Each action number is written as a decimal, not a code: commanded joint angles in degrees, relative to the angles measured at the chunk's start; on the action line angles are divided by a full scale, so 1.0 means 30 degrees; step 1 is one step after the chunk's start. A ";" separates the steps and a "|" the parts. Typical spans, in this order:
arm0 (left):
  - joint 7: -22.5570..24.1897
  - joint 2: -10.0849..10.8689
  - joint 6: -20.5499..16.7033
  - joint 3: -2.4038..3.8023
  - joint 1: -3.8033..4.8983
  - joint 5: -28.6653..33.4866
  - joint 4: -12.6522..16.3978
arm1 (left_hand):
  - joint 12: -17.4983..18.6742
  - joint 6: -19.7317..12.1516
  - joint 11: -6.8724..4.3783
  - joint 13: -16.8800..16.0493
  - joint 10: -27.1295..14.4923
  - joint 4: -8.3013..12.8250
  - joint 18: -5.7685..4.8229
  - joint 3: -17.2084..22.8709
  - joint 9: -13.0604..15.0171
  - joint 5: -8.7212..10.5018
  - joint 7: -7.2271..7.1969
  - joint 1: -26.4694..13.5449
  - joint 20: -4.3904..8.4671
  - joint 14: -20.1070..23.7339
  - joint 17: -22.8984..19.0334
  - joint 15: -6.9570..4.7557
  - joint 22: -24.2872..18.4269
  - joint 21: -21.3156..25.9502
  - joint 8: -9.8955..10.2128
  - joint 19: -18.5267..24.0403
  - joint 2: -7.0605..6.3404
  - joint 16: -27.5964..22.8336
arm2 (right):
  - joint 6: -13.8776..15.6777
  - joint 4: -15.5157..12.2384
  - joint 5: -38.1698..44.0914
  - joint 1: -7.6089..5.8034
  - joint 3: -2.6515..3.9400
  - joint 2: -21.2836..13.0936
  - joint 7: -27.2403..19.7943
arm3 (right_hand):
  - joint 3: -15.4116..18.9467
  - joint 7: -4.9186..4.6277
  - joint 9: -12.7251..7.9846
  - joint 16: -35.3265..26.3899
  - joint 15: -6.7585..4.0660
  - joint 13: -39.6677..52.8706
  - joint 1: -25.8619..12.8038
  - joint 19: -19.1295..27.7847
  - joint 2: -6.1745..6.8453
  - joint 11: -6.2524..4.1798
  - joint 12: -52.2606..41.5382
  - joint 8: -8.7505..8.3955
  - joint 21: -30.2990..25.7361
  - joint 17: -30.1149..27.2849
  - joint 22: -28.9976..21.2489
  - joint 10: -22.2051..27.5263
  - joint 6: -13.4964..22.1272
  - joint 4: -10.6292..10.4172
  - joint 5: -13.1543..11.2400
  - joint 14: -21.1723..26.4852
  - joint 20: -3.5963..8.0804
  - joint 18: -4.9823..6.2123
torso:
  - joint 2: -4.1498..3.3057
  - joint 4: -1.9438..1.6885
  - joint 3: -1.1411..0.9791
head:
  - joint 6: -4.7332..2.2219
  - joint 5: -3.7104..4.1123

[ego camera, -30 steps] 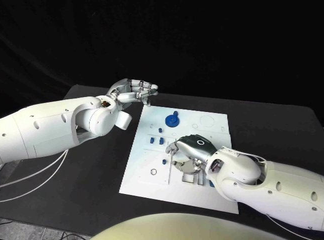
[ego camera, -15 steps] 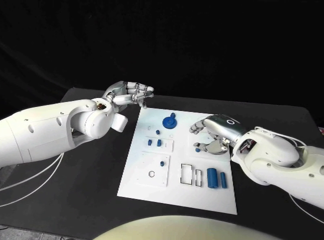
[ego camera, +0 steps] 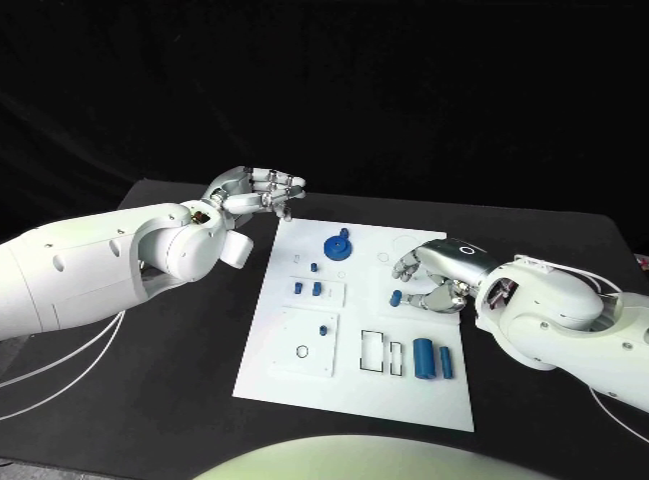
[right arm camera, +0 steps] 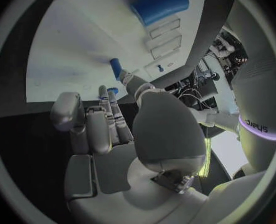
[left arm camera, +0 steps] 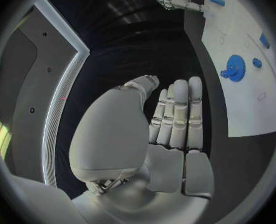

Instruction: Assemble the parts on the task board

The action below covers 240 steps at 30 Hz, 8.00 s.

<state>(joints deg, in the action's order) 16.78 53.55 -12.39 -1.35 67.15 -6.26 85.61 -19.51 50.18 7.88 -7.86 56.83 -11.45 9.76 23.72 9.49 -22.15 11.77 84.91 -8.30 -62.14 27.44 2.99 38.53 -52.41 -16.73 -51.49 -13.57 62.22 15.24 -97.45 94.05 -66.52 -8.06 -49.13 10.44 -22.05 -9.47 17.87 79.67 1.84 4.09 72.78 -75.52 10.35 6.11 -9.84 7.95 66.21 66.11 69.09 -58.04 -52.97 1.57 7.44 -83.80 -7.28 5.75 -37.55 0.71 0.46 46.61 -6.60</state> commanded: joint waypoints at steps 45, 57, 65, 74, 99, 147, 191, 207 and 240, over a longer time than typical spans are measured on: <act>-0.0041 -0.0024 0.0346 0.0015 0.0017 0.0101 -0.0106 | -0.0161 -0.0141 -0.0023 -0.0063 -0.0216 0.0153 0.0249 0.0023 -0.0022 -0.0068 -0.0006 -0.0007 -0.0132 0.0066 0.0023 0.0111 -0.0007 0.0021 0.0026 0.0013 0.0155 0.0175 | 0.1996 -0.0494 -0.1276 0.0163 0.0036 0.0224 0.0063 | -0.4353 0.0445 0.0504 0.0890 -0.0644 -0.0011 0.0311 -0.1097 -0.1173 -0.0581 0.0206 0.1131 0.1524 0.1000 0.1598 -0.3645 -0.2740 -0.0244 -0.1513 -0.0800 0.0461 -0.0288 | 0.0073 -0.0021 0.0044 | 0.0128 -0.0116; -0.0056 -0.0222 0.0402 0.0014 0.0013 0.0102 -0.0286 | -0.0177 -0.0166 -0.0014 -0.0068 -0.0257 0.0164 0.0249 0.0013 -0.0026 -0.0066 0.0003 -0.0011 -0.0136 0.0077 0.0023 0.0116 -0.0007 0.0019 0.0028 0.0012 0.0143 0.0180 | 0.1980 -0.1936 -0.1704 -0.0103 0.0090 0.1524 -0.0246 | -0.4339 0.0448 0.0533 0.0878 -0.0640 -0.0020 0.0240 -0.1067 -0.1112 -0.0578 0.0268 0.1150 0.1475 0.0956 0.1566 -0.3633 -0.2721 -0.0255 -0.1517 -0.0791 0.0463 -0.0278 | 0.0109 0.0031 0.0030 | 0.0065 -0.0165; -0.0063 -0.0412 0.0440 0.0010 0.0011 0.0103 -0.0391 | -0.0188 -0.0177 -0.0010 -0.0071 -0.0279 0.0169 0.0249 0.0012 -0.0028 -0.0067 0.0006 -0.0012 -0.0139 0.0087 0.0023 0.0120 -0.0007 0.0020 0.0027 0.0014 0.0144 0.0181 | 0.1993 -0.1683 -0.1141 0.0901 -0.0028 0.3584 -0.0636 | -0.4413 0.0444 0.0557 0.0863 -0.0643 -0.0029 0.0296 -0.0997 -0.1130 -0.0581 0.0336 0.1158 0.1355 0.0902 0.1476 -0.3608 -0.2681 -0.0194 -0.1501 -0.0780 0.0468 -0.0248 | 0.0068 0.0023 0.0021 | -0.0074 -0.0344; -0.0082 -0.0514 0.0519 0.0008 0.0011 0.0103 -0.0418 | -0.0207 -0.0184 -0.0008 -0.0078 -0.0301 0.0181 0.0249 0.0018 -0.0027 -0.0072 0.0005 -0.0003 -0.0142 0.0100 0.0022 0.0124 -0.0006 0.0020 0.0022 0.0018 0.0157 0.0183 | 0.1834 -0.0767 -0.0893 0.1989 -0.0197 0.4914 -0.0646 | -0.4467 0.0433 0.0573 0.0839 -0.0643 -0.0030 0.0328 -0.0949 -0.1161 -0.0577 0.0369 0.1164 0.1272 0.0831 0.1413 -0.3612 -0.2656 -0.0159 -0.1491 -0.0766 0.0470 -0.0227 | 0.0057 0.0040 0.0020 | 0.0058 -0.0603; -0.0221 -0.0536 0.0765 0.0005 0.0013 0.0041 -0.0427 | -0.0261 -0.0200 -0.0001 -0.0095 -0.0353 0.0205 0.0249 0.0025 -0.0027 -0.0078 0.0010 0.0007 -0.0149 0.0130 0.0022 0.0130 -0.0003 0.0019 0.0005 0.0026 0.0182 0.0192 | 0.0913 0.0814 0.0952 0.2989 -0.0381 0.6214 -0.0325 | -0.4578 0.0376 0.0609 0.0829 -0.0617 -0.0034 0.0338 -0.0876 -0.1170 -0.0534 0.0481 0.1157 0.1145 0.0787 0.1328 -0.3582 -0.2543 -0.0081 -0.1450 -0.0755 0.0462 -0.0200 | 0.0069 0.0028 0.0032 | 0.0259 -0.0579; -0.0337 -0.0448 0.0780 0.0005 0.0015 0.0041 -0.0423 | -0.0305 -0.0221 0.0013 -0.0107 -0.0444 0.0214 0.0248 0.0016 -0.0026 -0.0078 0.0017 -0.0012 -0.0159 0.0151 0.0024 0.0143 -0.0001 0.0018 -0.0014 0.0035 0.0194 0.0209 | 0.0714 0.0450 0.1936 0.3000 -0.0384 0.6306 0.0644 | -0.4136 0.0057 0.0318 0.0840 -0.0375 0.0048 -0.0691 -0.0697 0.0138 -0.0275 0.0907 0.0153 0.0808 0.0680 0.1203 -0.3431 -0.0681 -0.0194 -0.1268 -0.0696 0.0229 -0.0138 | 0.0081 0.0029 0.0036 | 0.0462 -0.0642; 0.0186 -0.0401 0.0929 -0.0069 -0.0049 0.0041 -0.0363 | -0.1046 -0.0255 -0.0162 -0.0351 -0.0830 -0.0446 0.0251 -0.0934 0.0066 0.0229 -0.0309 -0.1165 -0.0265 0.0432 0.0070 0.0123 -0.0281 0.0502 -0.0408 0.0255 -0.0157 0.0425 | 0.3134 -0.4387 -0.9622 0.0567 -0.0325 -0.5833 0.2025 | 0.4402 0.0926 0.3020 0.2089 -0.1291 1.4571 0.1345 -0.2187 0.0079 -0.1373 -1.6205 0.2333 0.2384 0.3149 0.3277 -0.4311 -0.0725 -0.5170 0.0615 -0.1245 0.1067 -0.0621 | 0.0354 0.0240 0.0081 | 0.0059 0.1970; 0.0507 -0.0402 0.0751 -0.0096 -0.0083 0.0041 -0.0166 | -0.1535 -0.0348 -0.0210 -0.0513 -0.0858 -0.0913 0.0247 -0.1712 0.0102 0.0592 -0.0338 -0.1520 -0.0279 0.0513 0.0059 0.0106 -0.0550 0.0877 -0.0589 0.0136 -0.0264 0.0503 | 0.3558 -0.5041 -0.6306 0.2117 -0.0581 -0.5367 0.4814 | 0.6347 0.0969 0.3957 0.2592 -0.1258 1.8412 0.0216 -0.2573 -0.0182 -0.1363 -1.8905 0.3102 0.3206 0.4574 0.4001 -0.5051 -0.0268 -0.6074 0.1551 -0.1460 0.1039 -0.0798 | 0.0338 0.0161 0.0130 | 0.0216 0.2206; 0.0254 -0.0348 0.1201 -0.0107 -0.0088 0.0122 -0.0076 | -0.1574 -0.0371 -0.0179 -0.0519 -0.0983 -0.0983 0.0251 -0.1775 0.0105 0.0530 -0.0298 -0.1462 -0.0276 0.0562 0.0047 0.0125 -0.0611 0.0963 -0.0625 0.0111 -0.0142 0.0497 | 0.2212 -0.3998 -0.3691 0.3574 -0.0593 -0.2729 0.6705 | 0.8760 0.1241 0.5431 0.2517 -0.1423 1.9311 -0.0534 -0.2427 -0.1488 -0.1576 -1.9024 0.4289 0.2834 0.4356 0.3972 -0.5155 -0.0366 -0.6047 0.0678 -0.1402 0.1155 -0.0724 | 0.0382 0.0164 0.0133 | 0.0284 0.1969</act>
<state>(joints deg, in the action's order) 17.15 52.56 -10.11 -1.70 66.87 -6.25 85.19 -23.96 49.06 7.24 -9.32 54.18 -14.30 9.76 18.65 9.72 -20.49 11.05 80.89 -8.91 -60.90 27.59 3.39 36.75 -49.75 -18.21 -50.88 -14.41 63.35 23.46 -109.62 79.74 -56.01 -9.75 -57.45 29.11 3.95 -6.06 34.34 87.21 -1.97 61.97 71.11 -82.77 6.38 1.61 -66.80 20.64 75.00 74.95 74.91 -73.16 -54.17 -16.52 9.75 -83.91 -4.11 3.95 -36.44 1.20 0.80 47.57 -0.80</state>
